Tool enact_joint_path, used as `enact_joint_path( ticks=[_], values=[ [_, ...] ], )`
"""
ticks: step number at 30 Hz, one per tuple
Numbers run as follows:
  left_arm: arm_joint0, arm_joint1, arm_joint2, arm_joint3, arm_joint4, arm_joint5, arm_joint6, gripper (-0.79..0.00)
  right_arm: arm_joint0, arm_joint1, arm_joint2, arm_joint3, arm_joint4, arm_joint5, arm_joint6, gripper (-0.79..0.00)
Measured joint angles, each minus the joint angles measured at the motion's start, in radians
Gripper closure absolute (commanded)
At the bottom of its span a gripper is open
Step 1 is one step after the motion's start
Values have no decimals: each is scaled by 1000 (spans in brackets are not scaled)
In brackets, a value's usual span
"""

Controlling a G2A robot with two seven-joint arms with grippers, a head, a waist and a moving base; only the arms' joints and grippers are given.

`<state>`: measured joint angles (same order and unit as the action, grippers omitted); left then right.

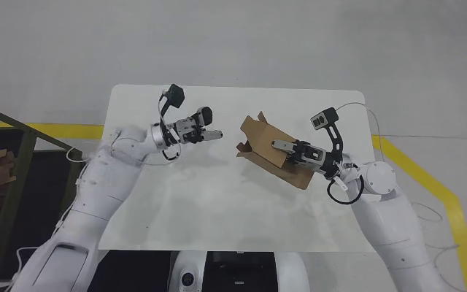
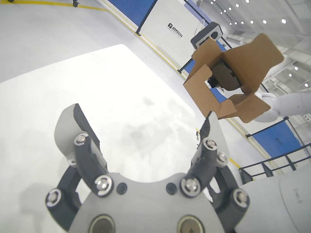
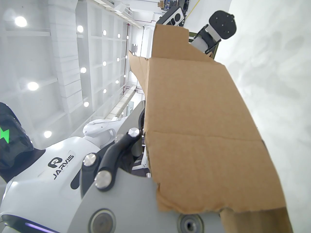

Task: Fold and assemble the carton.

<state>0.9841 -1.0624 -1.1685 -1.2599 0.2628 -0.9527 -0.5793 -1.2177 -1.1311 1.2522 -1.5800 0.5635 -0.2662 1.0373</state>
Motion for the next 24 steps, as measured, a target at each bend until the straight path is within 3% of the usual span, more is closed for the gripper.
enact_joint_path(
  ticks=[3, 18, 24],
  values=[
    [1, -5, 3, -5, 63, -61, 81, -785, 0, 0, 0, 0, 0, 0, 0, 0],
    [92, 31, -10, -190, 608, -60, 441, -785, 0, 0, 0, 0, 0, 0, 0, 0],
    [112, 56, 37, -235, 780, -60, 544, -785, 0, 0, 0, 0, 0, 0, 0, 0]
  ],
)
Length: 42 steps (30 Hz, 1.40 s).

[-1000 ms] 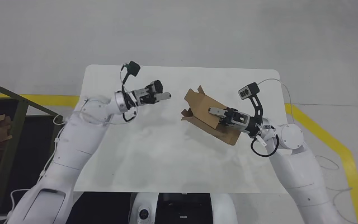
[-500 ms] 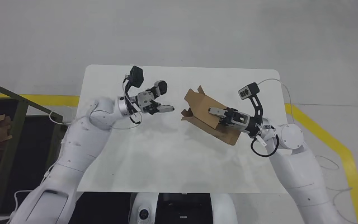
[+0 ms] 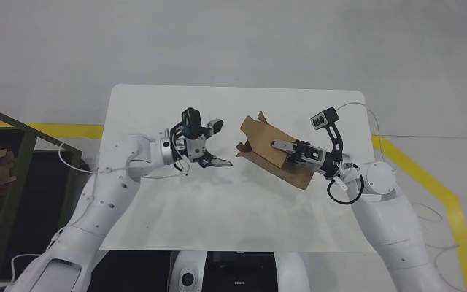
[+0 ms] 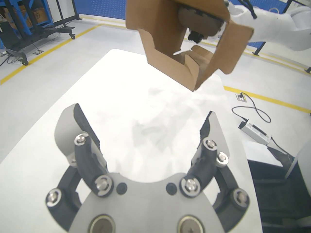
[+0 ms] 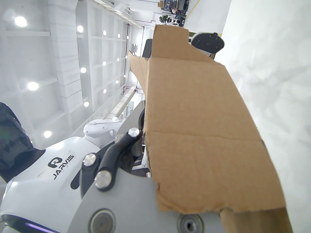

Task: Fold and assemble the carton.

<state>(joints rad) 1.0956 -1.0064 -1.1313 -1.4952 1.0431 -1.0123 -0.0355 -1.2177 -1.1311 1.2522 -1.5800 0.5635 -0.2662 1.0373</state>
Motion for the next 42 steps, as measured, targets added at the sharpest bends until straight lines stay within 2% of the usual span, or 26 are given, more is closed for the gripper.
enact_joint_path(
  ticks=[7, 21, 25, 28, 31, 35, 42],
  values=[
    [-9, 33, 36, -19, 55, 0, 136, -785, 0, 0, 0, 0, 0, 0, 0, 0],
    [-9, 32, 35, -19, 54, 0, 134, -785, 0, 0, 0, 0, 0, 0, 0, 0],
    [-3, 32, 40, -34, 89, 35, 92, -785, 0, 0, 0, 0, 0, 0, 0, 0],
    [-14, 34, 67, -45, 141, 4, 56, -785, -4, 1, -4, -12, -23, 4, -11, 0],
    [-34, 40, 104, -41, 171, -1, 66, -785, -3, 3, -9, -19, -58, 16, 2, 0],
    [-53, 56, 151, -47, 230, 0, 151, -785, 20, 4, -23, 3, -75, 20, 42, 0],
    [-89, 91, 233, -9, 391, 0, 399, -785, 79, 0, -53, 83, -44, -12, 133, 0]
  ],
)
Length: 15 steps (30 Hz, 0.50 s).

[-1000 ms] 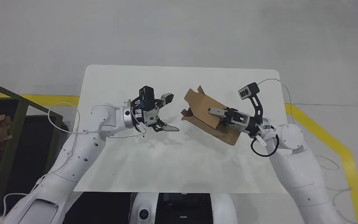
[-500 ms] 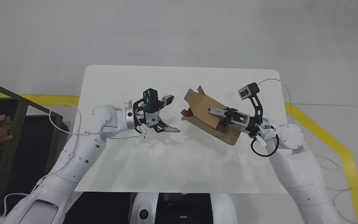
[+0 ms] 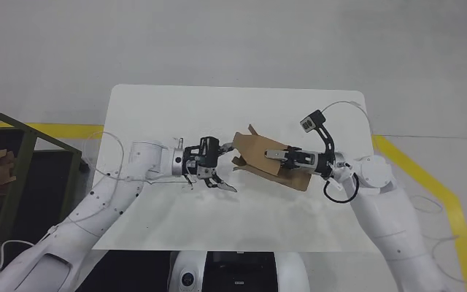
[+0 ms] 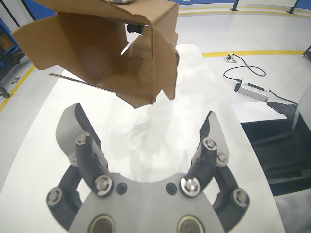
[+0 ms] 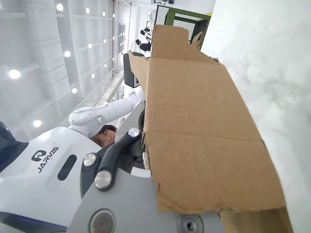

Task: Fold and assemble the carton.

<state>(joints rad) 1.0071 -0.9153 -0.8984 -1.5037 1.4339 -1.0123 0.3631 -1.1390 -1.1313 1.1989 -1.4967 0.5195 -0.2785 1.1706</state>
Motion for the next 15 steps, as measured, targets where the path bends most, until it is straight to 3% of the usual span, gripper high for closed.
enact_joint_path(
  ticks=[15],
  values=[
    [-95, 24, 131, 53, 106, 0, 244, -785, 32, 2, 2, 60, 47, -36, 64, 0]
  ],
)
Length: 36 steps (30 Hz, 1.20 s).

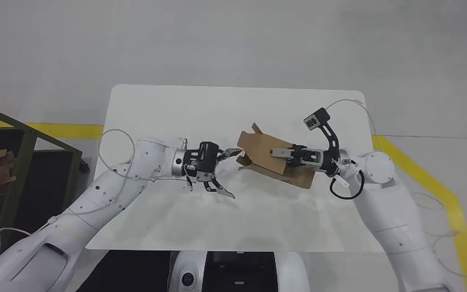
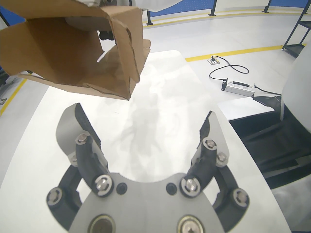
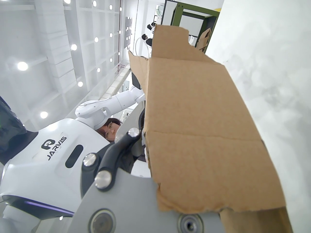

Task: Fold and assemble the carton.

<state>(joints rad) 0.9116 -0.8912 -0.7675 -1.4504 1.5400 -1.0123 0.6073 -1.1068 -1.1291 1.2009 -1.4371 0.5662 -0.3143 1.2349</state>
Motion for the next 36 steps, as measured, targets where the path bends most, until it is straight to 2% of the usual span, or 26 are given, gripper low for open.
enact_joint_path(
  ticks=[19, 22, 25, 32, 36],
  values=[
    [-83, -22, 86, 34, -11, 0, 90, -785, 19, -2, -37, -5, -20, 11, -2, 0],
    [-93, -24, 99, 40, -14, 0, 98, -714, 20, -2, -40, -7, -23, 11, 0, 0],
    [-104, -26, 115, 49, -22, 0, 104, -576, 19, -1, -41, -8, -18, 8, 6, 0],
    [-134, -26, 159, 75, -51, 0, 135, -511, 15, 1, -40, -13, -6, 4, 22, 0],
    [-154, -22, 187, 88, -63, 0, 162, -514, 13, 2, -39, -18, -3, 4, 27, 0]
  ],
)
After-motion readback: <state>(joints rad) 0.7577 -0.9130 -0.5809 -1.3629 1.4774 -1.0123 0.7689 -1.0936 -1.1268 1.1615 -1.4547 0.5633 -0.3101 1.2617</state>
